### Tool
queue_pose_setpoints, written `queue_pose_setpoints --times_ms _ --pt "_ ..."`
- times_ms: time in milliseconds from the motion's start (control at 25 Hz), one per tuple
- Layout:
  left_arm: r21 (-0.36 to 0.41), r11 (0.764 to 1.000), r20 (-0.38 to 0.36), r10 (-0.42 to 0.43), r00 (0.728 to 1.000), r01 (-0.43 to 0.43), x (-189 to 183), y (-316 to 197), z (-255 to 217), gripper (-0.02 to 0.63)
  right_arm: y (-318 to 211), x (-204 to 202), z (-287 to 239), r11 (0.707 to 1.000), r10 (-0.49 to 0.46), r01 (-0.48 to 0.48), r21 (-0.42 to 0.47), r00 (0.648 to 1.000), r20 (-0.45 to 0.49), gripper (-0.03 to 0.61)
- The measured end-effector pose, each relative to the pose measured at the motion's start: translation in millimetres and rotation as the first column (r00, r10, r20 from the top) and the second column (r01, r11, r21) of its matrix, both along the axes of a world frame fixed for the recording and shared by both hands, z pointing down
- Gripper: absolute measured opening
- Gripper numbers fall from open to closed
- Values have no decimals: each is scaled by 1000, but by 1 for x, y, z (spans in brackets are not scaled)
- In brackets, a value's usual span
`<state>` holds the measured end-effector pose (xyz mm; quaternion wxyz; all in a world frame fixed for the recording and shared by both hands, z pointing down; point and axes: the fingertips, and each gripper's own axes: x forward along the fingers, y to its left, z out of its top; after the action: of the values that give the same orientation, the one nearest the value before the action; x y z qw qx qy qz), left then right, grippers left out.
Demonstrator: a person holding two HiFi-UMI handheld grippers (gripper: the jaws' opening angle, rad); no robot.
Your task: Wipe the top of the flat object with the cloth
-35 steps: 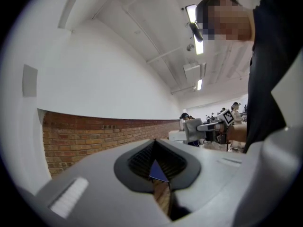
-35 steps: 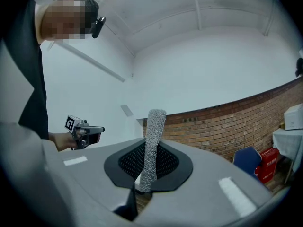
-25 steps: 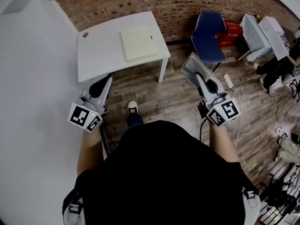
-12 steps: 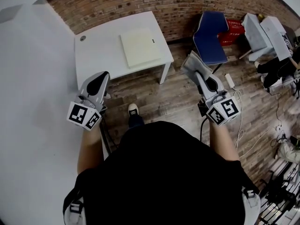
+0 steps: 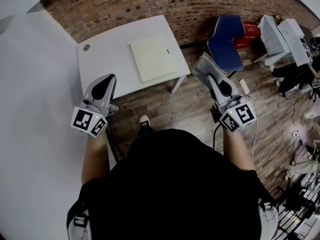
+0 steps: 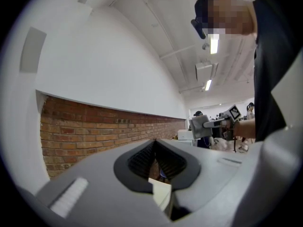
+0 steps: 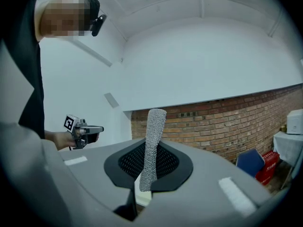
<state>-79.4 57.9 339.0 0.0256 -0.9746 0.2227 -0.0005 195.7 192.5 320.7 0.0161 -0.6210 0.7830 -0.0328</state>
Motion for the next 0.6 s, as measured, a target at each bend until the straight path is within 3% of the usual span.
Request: queue_pose_setpoints --times_ms 600 --pt "5 998 -46 56 997 -56 -31 -104 -6 3 -106 -34 -8 999 11 -12 -32 1000 -29 11"
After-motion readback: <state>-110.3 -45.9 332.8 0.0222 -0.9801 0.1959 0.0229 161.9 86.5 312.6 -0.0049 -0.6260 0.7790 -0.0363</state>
